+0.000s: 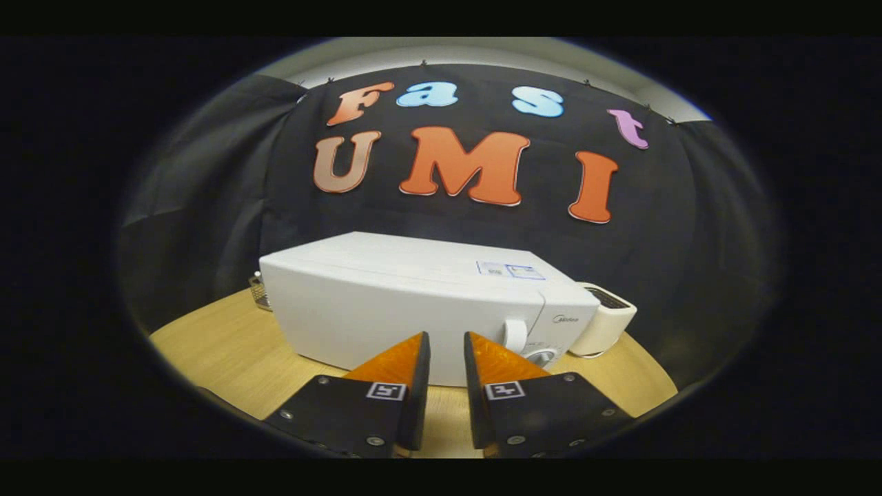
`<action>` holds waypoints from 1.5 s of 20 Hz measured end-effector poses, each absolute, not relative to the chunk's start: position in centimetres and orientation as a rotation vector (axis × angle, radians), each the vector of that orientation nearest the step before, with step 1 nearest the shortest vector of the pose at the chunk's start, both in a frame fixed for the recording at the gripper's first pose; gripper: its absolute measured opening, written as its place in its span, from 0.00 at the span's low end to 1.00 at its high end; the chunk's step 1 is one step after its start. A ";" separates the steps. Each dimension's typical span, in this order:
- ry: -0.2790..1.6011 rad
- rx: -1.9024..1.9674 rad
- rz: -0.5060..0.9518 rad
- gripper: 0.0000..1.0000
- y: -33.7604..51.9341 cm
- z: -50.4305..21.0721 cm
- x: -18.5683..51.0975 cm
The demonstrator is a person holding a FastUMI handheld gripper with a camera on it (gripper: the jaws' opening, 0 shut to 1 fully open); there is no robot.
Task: Open the microwave, put the food inside, and close the microwave door.
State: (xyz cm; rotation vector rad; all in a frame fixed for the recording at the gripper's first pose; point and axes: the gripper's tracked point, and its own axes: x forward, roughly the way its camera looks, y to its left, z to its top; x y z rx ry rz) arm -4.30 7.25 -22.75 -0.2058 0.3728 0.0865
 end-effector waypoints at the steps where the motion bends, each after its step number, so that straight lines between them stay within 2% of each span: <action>1: 0.344 -0.191 0.095 0.41 7.3 -20.8 -4.9; 2: 0.319 -0.185 0.092 0.47 7.1 -19.0 -5.6; 3: 0.289 -0.187 0.092 0.58 6.8 -17.2 -6.2; 4: 0.266 -0.189 0.084 0.62 6.6 -15.8 -6.8; 5: 0.245 -0.188 0.080 0.71 6.3 -14.4 -7.1; 11: 0.178 -0.139 0.040 0.95 3.6 -6.8 -7.8; 13: 0.140 -0.144 0.032 0.97 3.0 -4.0 -7.7; 19: 0.046 -0.152 0.027 0.97 2.7 1.7 -6.8; 30: 0.028 -0.189 0.013 0.97 1.5 3.6 -6.7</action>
